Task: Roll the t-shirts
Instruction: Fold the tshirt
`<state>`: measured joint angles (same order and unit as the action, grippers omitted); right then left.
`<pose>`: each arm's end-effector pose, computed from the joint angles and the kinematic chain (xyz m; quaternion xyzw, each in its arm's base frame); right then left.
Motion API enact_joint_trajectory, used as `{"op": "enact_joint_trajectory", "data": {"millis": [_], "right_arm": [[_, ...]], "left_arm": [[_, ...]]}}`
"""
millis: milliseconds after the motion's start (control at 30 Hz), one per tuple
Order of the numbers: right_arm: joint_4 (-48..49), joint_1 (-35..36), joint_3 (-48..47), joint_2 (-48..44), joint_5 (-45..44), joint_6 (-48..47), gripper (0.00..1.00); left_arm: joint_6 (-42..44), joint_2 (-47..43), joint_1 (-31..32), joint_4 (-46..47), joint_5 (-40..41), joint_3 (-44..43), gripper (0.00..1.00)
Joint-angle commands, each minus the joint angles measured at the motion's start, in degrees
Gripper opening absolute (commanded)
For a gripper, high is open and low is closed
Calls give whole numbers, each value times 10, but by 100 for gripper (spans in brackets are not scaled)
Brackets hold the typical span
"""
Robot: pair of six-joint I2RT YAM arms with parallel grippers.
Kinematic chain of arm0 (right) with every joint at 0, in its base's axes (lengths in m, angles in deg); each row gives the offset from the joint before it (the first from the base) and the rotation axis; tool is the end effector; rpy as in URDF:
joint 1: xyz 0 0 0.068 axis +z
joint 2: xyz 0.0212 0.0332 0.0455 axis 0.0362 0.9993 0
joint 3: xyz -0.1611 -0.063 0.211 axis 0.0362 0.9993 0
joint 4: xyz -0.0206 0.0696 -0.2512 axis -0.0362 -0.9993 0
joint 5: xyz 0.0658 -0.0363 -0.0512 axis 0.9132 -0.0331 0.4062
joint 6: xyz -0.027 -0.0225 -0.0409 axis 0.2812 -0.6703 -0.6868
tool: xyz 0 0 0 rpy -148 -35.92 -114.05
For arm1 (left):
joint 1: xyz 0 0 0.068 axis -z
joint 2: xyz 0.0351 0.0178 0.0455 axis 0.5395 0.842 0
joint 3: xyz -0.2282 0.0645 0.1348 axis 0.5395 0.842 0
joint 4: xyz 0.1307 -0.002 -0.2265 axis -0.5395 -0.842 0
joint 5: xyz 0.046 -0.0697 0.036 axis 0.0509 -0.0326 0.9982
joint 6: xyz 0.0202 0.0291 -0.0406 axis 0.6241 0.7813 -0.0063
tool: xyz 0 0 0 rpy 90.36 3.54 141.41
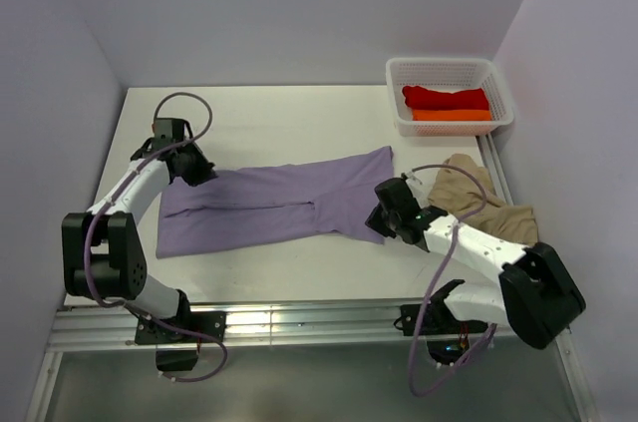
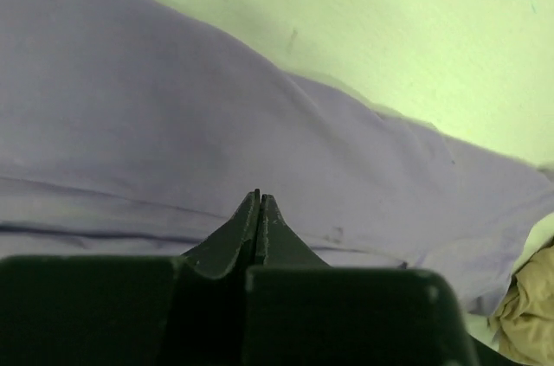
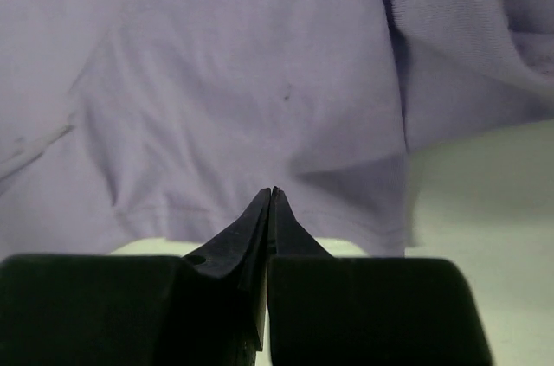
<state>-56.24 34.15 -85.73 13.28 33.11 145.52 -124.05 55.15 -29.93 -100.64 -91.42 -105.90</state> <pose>0.1865 0.1110 0.1740 0.2318 0.9080 0.1945 0.2898 0.3114 -0.0194 0.2319 -0.2917 0.9015 -0.1737 0.2682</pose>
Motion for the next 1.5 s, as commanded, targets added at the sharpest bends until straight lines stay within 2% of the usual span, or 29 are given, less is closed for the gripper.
{"op": "enact_joint_trajectory", "data": {"millis": [0,167,467,667,833,967,1167,1300,1467], "right_arm": [[31,9,-35,48,-39,19,0],[32,9,-57,116,-55,33,0],[7,2,-117,213,-66,44,0],[-14,-17,-174,263,-58,8,0],[-8,-54,-212,303,-34,-16,0],[-25,-71,-282,356,-32,-27,0],[-47,-90,-376,430,-18,-35,0],[-62,-95,-442,473,-16,-50,0],[-93,-99,-538,528,-22,-65,0]], "left_arm": [[10,25,-26,43,-27,18,0],[-11,45,-75,105,-39,73,0],[-43,76,-106,180,-28,161,0],[-55,51,-108,196,-3,199,0],[-75,9,-106,217,-23,241,0],[-91,-44,-77,208,-9,279,0],[-111,-97,-9,170,7,285,0],[-117,-100,30,153,23,290,0],[-113,-81,38,135,57,285,0]]}}
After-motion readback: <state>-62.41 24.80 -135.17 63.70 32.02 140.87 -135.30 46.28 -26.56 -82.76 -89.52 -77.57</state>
